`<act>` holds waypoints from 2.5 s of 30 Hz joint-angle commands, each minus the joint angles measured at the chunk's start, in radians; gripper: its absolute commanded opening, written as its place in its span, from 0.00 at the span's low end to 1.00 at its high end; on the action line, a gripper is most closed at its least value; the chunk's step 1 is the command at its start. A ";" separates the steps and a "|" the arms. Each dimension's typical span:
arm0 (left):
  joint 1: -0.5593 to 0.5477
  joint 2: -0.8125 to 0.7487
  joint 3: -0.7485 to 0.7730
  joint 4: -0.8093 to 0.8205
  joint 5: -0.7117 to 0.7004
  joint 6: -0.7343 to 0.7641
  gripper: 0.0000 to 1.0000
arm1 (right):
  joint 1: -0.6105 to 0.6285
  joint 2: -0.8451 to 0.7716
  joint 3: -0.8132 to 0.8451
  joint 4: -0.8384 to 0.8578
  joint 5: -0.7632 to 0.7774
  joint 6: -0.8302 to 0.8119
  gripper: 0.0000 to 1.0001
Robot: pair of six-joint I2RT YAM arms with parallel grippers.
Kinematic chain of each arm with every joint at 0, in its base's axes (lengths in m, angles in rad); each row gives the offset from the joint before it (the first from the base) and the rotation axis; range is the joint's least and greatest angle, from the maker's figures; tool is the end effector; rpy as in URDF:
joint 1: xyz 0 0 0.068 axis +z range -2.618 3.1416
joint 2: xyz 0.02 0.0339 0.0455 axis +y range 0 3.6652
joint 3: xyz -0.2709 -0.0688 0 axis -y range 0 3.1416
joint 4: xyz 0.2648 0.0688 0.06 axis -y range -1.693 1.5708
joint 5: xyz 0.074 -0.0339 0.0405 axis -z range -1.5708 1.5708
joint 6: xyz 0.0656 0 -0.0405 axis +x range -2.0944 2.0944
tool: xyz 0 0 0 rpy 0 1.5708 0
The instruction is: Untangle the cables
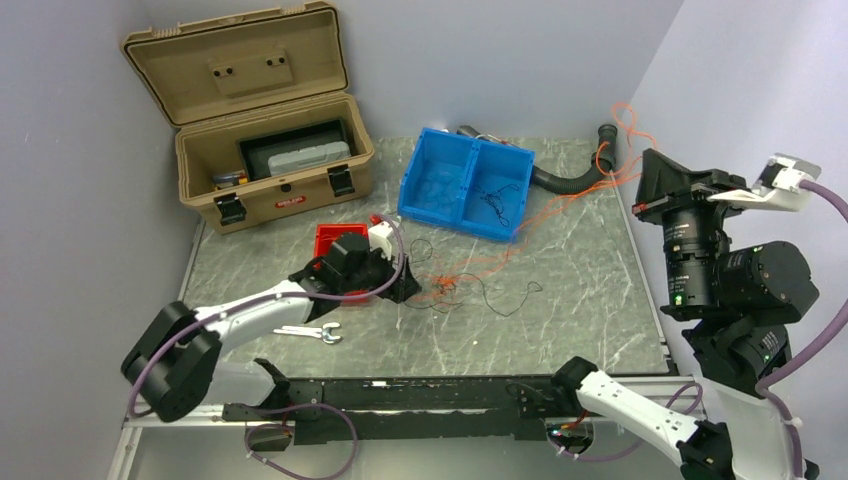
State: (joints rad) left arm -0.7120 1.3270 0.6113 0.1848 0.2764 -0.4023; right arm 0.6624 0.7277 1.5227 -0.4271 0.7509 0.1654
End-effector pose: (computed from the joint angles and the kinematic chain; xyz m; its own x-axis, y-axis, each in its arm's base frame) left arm 0.2245 -0.2174 0.1785 -0.6686 0.0794 -0.7394 0.5922 0.6582 -0.4648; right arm 0.0860 0.0103 0.5686 0.2883 0.3776 -0.8799 0.0050 0.9184 0.3957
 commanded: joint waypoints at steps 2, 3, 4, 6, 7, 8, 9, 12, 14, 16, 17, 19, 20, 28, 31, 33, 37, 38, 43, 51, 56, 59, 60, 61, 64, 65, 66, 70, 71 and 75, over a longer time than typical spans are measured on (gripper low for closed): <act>-0.006 -0.177 0.089 -0.104 -0.030 0.090 0.84 | 0.001 0.095 0.069 -0.091 -0.391 0.010 0.00; -0.006 -0.201 0.107 -0.118 -0.025 0.106 0.87 | 0.000 0.113 0.070 -0.099 -0.448 0.020 0.00; -0.006 -0.223 0.129 -0.127 -0.015 0.123 0.88 | 0.000 0.129 0.069 -0.099 -0.503 0.030 0.00; -0.007 -0.256 0.178 -0.145 0.002 0.158 0.89 | 0.000 0.154 0.057 -0.087 -0.600 0.053 0.00; -0.006 -0.265 0.206 -0.152 0.008 0.173 0.90 | 0.001 0.163 0.044 -0.073 -0.662 0.065 0.00; -0.007 -0.270 0.234 -0.158 0.010 0.185 0.90 | 0.000 0.170 0.031 -0.052 -0.705 0.077 0.00; -0.006 -0.271 0.264 -0.166 0.010 0.197 0.90 | 0.001 0.175 0.007 -0.029 -0.739 0.089 0.00; -0.006 -0.264 0.340 -0.161 0.027 0.215 0.90 | -0.001 0.182 -0.037 0.033 -0.838 0.118 0.00; -0.006 -0.251 0.391 -0.151 0.043 0.211 0.91 | 0.000 0.189 -0.056 0.061 -0.895 0.129 0.00; -0.005 -0.233 0.434 -0.135 0.068 0.200 0.91 | -0.001 0.199 -0.070 0.080 -0.955 0.129 0.00; -0.005 -0.226 0.451 -0.122 0.085 0.191 0.91 | 0.000 0.205 -0.073 0.084 -0.981 0.129 0.00; -0.006 -0.215 0.476 -0.087 0.117 0.172 0.91 | 0.000 0.216 -0.084 0.089 -1.014 0.132 0.00; -0.005 -0.208 0.483 -0.070 0.124 0.160 0.92 | 0.000 0.222 -0.089 0.091 -1.023 0.134 0.00; 0.012 -0.188 0.537 -0.006 0.170 0.117 0.93 | -0.001 0.231 -0.140 0.133 -1.094 0.158 0.00; 0.016 -0.202 0.539 0.016 0.180 0.113 0.94 | 0.000 0.235 -0.152 0.131 -1.079 0.155 0.00; 0.018 -0.214 0.537 0.016 0.177 0.119 0.96 | 0.000 0.235 -0.158 0.126 -1.059 0.150 0.00; 0.019 -0.227 0.537 0.037 0.233 0.136 0.98 | 0.000 0.233 -0.177 0.120 -1.021 0.144 0.00; 0.019 -0.227 0.537 0.047 0.257 0.136 0.98 | 0.001 0.233 -0.182 0.121 -1.018 0.144 0.00; 0.019 -0.221 0.526 0.126 0.294 0.113 0.97 | 0.001 0.241 -0.198 0.132 -1.054 0.151 0.00; 0.020 -0.177 0.561 0.156 0.322 0.093 0.28 | -0.001 0.233 -0.225 0.139 -1.071 0.161 0.00; 0.023 -0.182 0.597 0.064 0.262 0.121 0.00 | 0.000 0.200 -0.279 0.146 -1.019 0.165 0.29; 0.024 -0.193 0.625 -0.007 0.228 0.155 0.00 | 0.000 0.152 -0.359 0.173 -0.954 0.174 0.74; 0.023 -0.199 0.633 -0.028 0.220 0.167 0.00 | 0.000 0.138 -0.388 0.180 -0.940 0.174 0.79; 0.025 -0.205 0.641 -0.046 0.210 0.180 0.00 | -0.001 0.122 -0.416 0.185 -0.937 0.172 0.81; 0.027 -0.219 0.661 -0.099 0.189 0.209 0.00 | 0.000 0.103 -0.494 0.204 -0.967 0.162 0.84; 0.027 -0.223 0.666 -0.113 0.187 0.218 0.00 | -0.001 0.098 -0.521 0.218 -0.982 0.163 0.84; 0.029 -0.227 0.674 -0.128 0.183 0.225 0.00 | 0.000 0.090 -0.564 0.238 -1.002 0.162 0.84; 0.029 -0.242 0.692 -0.169 0.170 0.245 0.00 | 0.000 0.073 -0.691 0.372 -1.095 0.151 0.84; 0.030 -0.247 0.695 -0.173 0.163 0.247 0.00 | 0.000 0.074 -0.722 0.410 -1.130 0.151 0.84; 0.034 -0.255 0.729 -0.209 0.136 0.258 0.00 | 0.006 0.118 -0.813 0.578 -1.259 0.165 0.84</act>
State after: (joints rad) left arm -0.6872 1.0996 1.2686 0.0154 0.4526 -0.1772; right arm 0.6617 0.8238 0.7544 -0.0883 -0.3603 0.3294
